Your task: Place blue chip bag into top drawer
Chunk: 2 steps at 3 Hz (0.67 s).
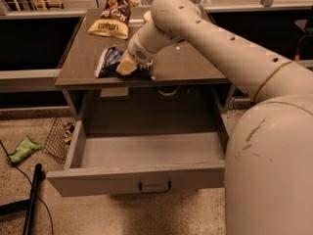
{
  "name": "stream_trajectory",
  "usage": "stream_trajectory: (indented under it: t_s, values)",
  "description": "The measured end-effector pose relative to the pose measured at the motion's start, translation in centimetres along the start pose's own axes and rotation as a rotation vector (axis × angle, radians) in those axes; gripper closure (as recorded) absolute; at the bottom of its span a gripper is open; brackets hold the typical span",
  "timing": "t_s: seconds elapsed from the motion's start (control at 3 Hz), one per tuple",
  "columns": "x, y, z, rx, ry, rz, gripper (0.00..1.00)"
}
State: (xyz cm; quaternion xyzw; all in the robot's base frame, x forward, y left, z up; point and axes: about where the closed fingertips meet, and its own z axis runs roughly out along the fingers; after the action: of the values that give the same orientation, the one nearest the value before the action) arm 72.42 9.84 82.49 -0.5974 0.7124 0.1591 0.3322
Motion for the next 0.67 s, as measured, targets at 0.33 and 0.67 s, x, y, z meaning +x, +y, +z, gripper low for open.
stream_trajectory:
  t_s: [0.33,0.67]
  values:
    - [-0.2,0.0,-1.9,0.017,-0.054,0.002,0.92]
    - [-0.7,1.6,-6.7,0.051,-0.146,-0.01,1.0]
